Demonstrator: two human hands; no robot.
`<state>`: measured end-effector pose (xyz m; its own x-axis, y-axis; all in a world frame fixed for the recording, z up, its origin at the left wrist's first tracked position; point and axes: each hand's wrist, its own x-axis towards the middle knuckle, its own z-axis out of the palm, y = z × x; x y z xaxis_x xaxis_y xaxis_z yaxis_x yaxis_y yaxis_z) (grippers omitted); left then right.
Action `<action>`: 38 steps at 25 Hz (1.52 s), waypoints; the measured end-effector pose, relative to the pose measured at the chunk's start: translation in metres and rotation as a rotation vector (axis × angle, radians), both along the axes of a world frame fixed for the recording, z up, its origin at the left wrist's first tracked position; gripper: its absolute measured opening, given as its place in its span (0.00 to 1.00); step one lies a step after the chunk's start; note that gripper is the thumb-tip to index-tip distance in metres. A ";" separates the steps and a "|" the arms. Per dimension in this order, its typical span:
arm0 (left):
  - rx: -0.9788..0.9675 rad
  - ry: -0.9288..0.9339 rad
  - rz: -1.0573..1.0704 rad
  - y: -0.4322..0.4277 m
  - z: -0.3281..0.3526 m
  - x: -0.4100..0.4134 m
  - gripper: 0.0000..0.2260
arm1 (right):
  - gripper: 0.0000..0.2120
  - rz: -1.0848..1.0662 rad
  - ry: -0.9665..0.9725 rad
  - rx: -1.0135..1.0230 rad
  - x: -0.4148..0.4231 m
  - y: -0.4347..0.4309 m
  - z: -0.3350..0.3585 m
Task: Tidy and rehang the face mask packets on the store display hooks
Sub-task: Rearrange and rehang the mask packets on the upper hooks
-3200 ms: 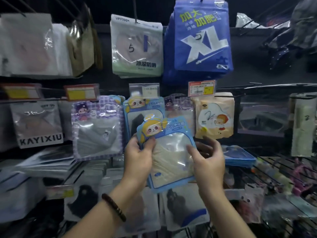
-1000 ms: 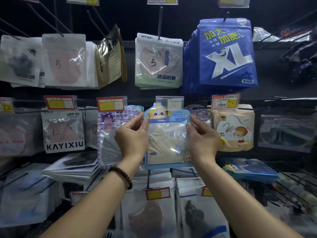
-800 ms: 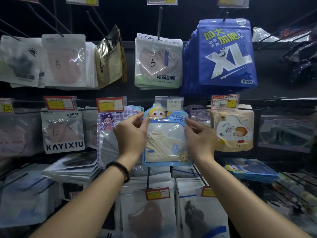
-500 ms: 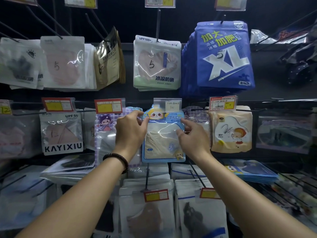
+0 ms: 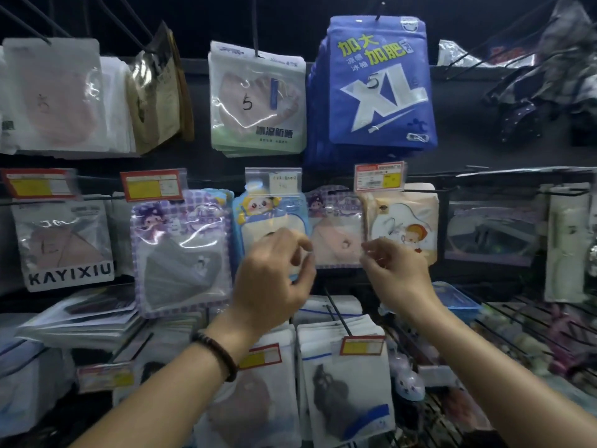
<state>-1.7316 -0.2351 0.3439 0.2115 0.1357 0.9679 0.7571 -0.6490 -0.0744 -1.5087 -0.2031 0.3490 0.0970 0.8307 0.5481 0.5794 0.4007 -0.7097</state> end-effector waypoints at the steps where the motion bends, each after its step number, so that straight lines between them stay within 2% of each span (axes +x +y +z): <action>1: -0.071 0.076 -0.048 0.005 -0.001 0.019 0.03 | 0.12 -0.025 -0.014 -0.018 0.016 0.001 -0.003; 3: -0.290 0.202 -0.103 0.019 -0.002 0.059 0.04 | 0.11 -0.102 -0.030 -0.082 0.053 0.005 -0.009; 6: -0.614 0.335 -0.068 0.050 -0.004 0.108 0.06 | 0.10 -0.207 -0.006 -0.256 0.111 0.026 -0.026; 9: -0.793 0.442 -0.005 0.086 -0.011 0.149 0.09 | 0.13 -0.201 0.081 -0.437 0.169 0.061 -0.047; 11: -0.896 0.490 0.076 0.107 -0.018 0.172 0.12 | 0.06 -0.158 0.167 -0.516 0.197 0.073 -0.053; 13: -0.967 0.522 0.145 0.124 -0.025 0.195 0.16 | 0.06 -0.153 0.255 -0.564 0.217 0.077 -0.056; 18: -1.007 0.582 0.212 0.154 -0.039 0.227 0.27 | 0.10 -0.121 0.433 -0.681 0.238 0.094 -0.069; 24: -1.122 0.506 0.185 0.175 -0.051 0.230 0.33 | 0.14 -0.063 0.518 -0.746 0.240 0.119 -0.076; 31: -1.129 0.524 0.190 0.183 -0.056 0.226 0.29 | 0.15 -0.094 0.481 -0.677 0.234 0.135 -0.080; 35: -1.123 0.487 0.201 0.180 -0.053 0.220 0.25 | 0.16 -0.028 0.651 -0.666 0.225 0.127 -0.077; 38: -1.078 0.470 0.185 0.172 -0.048 0.218 0.26 | 0.14 0.064 0.867 -0.708 0.220 0.120 -0.076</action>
